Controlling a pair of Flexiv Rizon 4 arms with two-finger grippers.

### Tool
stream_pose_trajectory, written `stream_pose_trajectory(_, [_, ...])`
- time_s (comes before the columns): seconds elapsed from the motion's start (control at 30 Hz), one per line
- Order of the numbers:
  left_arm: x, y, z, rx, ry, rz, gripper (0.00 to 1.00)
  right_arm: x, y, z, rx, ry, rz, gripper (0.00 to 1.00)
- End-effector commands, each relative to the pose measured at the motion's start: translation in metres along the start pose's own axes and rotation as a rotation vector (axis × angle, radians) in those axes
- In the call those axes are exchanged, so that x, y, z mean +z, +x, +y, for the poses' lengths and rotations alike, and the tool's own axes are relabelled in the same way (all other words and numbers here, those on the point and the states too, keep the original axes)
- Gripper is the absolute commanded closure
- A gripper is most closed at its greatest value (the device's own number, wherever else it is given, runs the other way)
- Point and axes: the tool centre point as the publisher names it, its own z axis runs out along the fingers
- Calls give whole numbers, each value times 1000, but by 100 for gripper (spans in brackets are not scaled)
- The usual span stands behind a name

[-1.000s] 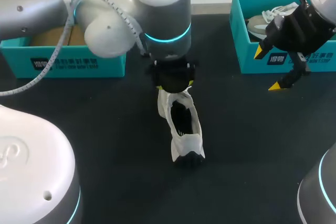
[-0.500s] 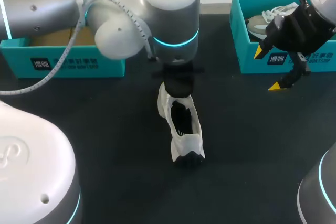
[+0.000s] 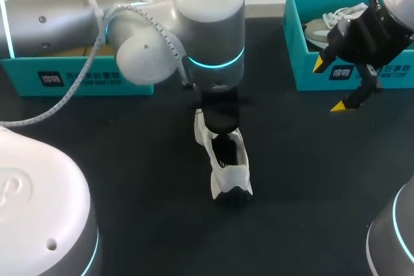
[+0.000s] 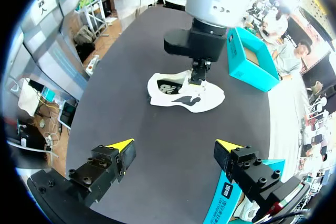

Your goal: Take the shoe out of the shoebox, open the shoe tongue, remove and reinsert the insole, then place the shoe into the shoebox

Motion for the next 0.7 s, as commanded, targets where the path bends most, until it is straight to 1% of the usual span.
stream_pose_trajectory(0.03, [-10,0,-3,5,-9,-21,63,1,-2,0,0,2,2,0])
stream_pose_trajectory(0.13, [-20,-4,3,-2,-12,-37,62,1,-2,0,0,2,2,0])
stream_pose_trajectory(0.2, [-20,-7,5,-3,-12,-38,60,1,-2,0,0,2,2,0])
stream_pose_trajectory(0.23, [-16,-9,3,-2,4,-36,59,1,-2,0,0,2,2,0])
stream_pose_trajectory(0.4, [4,-5,-15,-4,41,-1,59,1,-2,0,0,2,2,0])
stream_pose_trajectory(0.53, [10,0,-29,-32,57,-1,62,1,-2,0,0,2,2,0])
stream_pose_trajectory(0.63, [6,2,-33,-62,57,-3,62,1,-2,0,0,2,2,0])
stream_pose_trajectory(0.7, [-8,5,-32,-99,59,-21,61,1,-2,0,0,2,2,0])
